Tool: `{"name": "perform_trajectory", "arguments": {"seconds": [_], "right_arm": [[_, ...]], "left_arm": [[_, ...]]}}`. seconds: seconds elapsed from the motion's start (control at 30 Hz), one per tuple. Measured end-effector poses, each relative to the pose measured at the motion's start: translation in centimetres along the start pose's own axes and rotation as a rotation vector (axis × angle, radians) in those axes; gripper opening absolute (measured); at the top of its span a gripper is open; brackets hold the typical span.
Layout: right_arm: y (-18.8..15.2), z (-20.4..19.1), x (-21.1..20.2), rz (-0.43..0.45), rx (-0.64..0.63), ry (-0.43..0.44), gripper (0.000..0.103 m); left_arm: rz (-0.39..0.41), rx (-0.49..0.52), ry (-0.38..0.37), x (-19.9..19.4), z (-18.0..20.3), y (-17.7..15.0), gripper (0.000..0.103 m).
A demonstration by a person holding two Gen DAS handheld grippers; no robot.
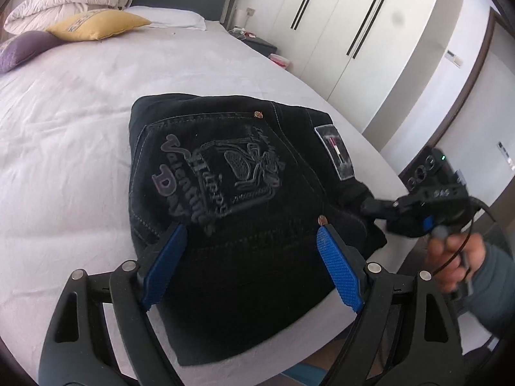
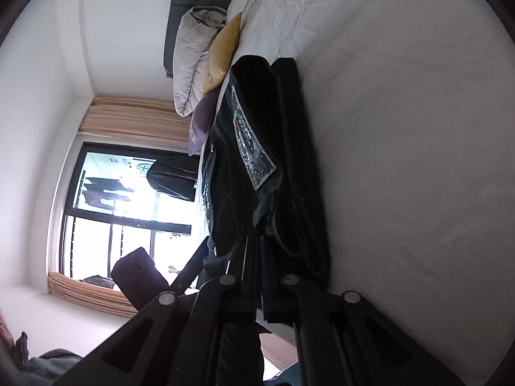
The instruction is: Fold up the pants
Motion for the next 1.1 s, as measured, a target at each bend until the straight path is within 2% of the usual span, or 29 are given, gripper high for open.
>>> {"name": "perform_trajectory", "arguments": {"seconds": [0.03, 0.1, 0.2, 0.27, 0.37, 0.4, 0.43, 0.5, 0.53, 0.6, 0.63, 0.67, 0.73, 0.77, 0.8, 0.93, 1.03, 1.1], "right_arm": [[0.2, -0.5, -0.5, -0.001, -0.014, -0.008, 0.012], [0.9, -2.3, -1.2, 0.015, -0.054, 0.007, 0.046], [3.0, -6.8, -1.3, 0.059, -0.139, 0.087, 0.064], [4.6, -9.1, -0.2, 0.072, -0.178, 0.133, 0.071], [7.3, -10.5, 3.2, 0.054, -0.186, 0.176, 0.071], [8.0, -10.3, 4.6, 0.037, -0.176, 0.18, 0.071], [8.7, -9.7, 5.9, 0.021, -0.159, 0.168, 0.071], [9.5, -7.7, 7.7, 0.01, -0.11, 0.105, 0.071], [9.7, -6.3, 8.3, 0.01, -0.087, 0.061, 0.07], [9.9, -3.3, 8.3, 0.017, -0.049, 0.024, 0.048], [9.8, -2.3, 7.6, 0.027, -0.034, 0.027, 0.045], [9.6, -1.9, 6.6, 0.039, -0.027, 0.029, 0.048], [9.2, -1.9, 4.0, 0.062, -0.05, 0.024, 0.063], [9.0, -2.1, 2.7, 0.075, -0.069, -0.008, 0.081], [8.8, -2.2, 1.3, 0.091, -0.088, -0.049, 0.088], [8.1, -2.8, -1.9, 0.08, -0.13, -0.084, 0.089], [7.3, -2.8, -1.3, 0.021, -0.141, -0.105, 0.089], [6.8, -2.4, -0.2, -0.014, -0.135, -0.108, 0.089]], "left_arm": [[0.002, 0.0, -0.002, -0.1, 0.3, -0.2, 0.082], [0.039, 0.003, -0.022, -1.3, 0.7, 1.2, 0.082], [0.109, 0.049, -0.036, -2.2, 1.5, 4.2, 0.082], [0.119, 0.058, -0.047, -1.7, 1.5, 5.6, 0.082], [0.111, 0.065, -0.034, 1.1, 0.5, 7.9, 0.082], [0.084, 0.044, -0.042, 2.8, -0.2, 8.9, 0.082], [0.057, 0.025, -0.052, 4.1, -0.6, 9.2, 0.082], [-0.033, -0.018, -0.056, 7.1, -1.9, 9.2, 0.082], [-0.051, -0.03, -0.054, 7.9, -2.5, 8.9, 0.082], [-0.072, -0.047, -0.071, 8.7, -3.4, 8.1, 0.082], [-0.064, -0.047, -0.075, 8.4, -3.5, 8.0, 0.082], [-0.055, -0.044, -0.067, 8.0, -3.6, 7.9, 0.082], [-0.029, -0.037, -0.049, 6.4, -3.5, 8.1, 0.082], [-0.008, -0.039, -0.043, 5.4, -3.7, 8.2, 0.082], [0.02, -0.043, -0.041, 4.2, -4.1, 8.4, 0.082], [0.04, -0.09, 0.01, 1.0, -6.3, 8.1, 0.082], [-0.004, -0.141, 0.035, 0.5, -8.1, 6.9, 0.082], [-0.06, -0.194, 0.025, 0.9, -8.9, 5.6, 0.082]]}}
Point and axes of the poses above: each gripper's, at about its wrist camera, not at the fingertips, and x roughly the way its jaws point, z to its right, y to its top, the point moved 3 cm from there along x, roughly the way its jaws point, and after that the axes turned 6 degrees about z, right-handed, at the moved point
